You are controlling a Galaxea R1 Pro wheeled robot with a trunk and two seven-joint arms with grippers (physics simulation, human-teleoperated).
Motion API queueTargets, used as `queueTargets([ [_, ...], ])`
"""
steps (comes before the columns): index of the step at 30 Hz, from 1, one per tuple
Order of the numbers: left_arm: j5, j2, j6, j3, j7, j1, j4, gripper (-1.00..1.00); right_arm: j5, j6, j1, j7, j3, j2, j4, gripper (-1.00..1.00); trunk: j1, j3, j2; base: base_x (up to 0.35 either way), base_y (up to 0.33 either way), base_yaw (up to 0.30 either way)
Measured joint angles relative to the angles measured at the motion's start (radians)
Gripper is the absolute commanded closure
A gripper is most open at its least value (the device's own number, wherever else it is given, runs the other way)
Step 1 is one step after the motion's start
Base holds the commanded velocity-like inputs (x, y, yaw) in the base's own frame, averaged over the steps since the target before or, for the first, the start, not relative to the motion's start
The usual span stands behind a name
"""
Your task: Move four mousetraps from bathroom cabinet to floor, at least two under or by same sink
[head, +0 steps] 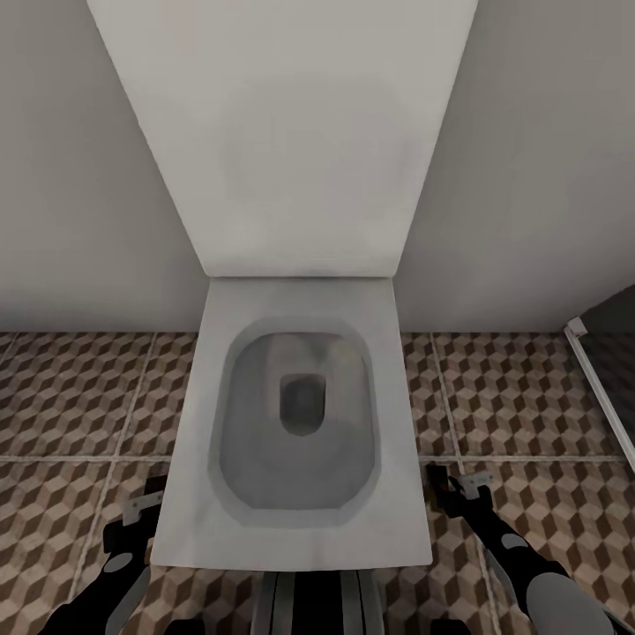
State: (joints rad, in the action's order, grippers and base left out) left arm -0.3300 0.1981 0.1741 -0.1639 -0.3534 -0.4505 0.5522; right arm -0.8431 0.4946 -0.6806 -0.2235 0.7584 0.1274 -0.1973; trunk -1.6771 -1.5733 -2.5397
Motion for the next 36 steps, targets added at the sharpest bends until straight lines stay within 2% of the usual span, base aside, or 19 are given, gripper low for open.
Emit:
queueTargets([
  [15, 0.000, 0.003, -0.001, -0.001, -0.006, 0.000, 0.000, 1.00, -0.001, 0.002, 0.000, 0.036, 0.000, 0.002, 0.001, 1.00, 0.000, 0.000, 0.000, 0.000, 0.000, 0.000],
  [20, 0.000, 0.002, 0.000, -0.001, -0.009, 0.000, 0.000, 1.00, -0.001, 0.000, 0.000, 0.037, 0.000, 0.002, 0.001, 1.00, -0.002, -0.019, -0.001, 0.000, 0.000, 0.000],
  [36, -0.001, 0.006, 0.003, 0.004, -0.015, 0.000, 0.009, 1.00, 0.001, -0.002, 0.000, 0.058, 0.000, 0.002, 0.004, 1.00, -0.002, -0.019, -0.001, 0.000, 0.000, 0.000],
])
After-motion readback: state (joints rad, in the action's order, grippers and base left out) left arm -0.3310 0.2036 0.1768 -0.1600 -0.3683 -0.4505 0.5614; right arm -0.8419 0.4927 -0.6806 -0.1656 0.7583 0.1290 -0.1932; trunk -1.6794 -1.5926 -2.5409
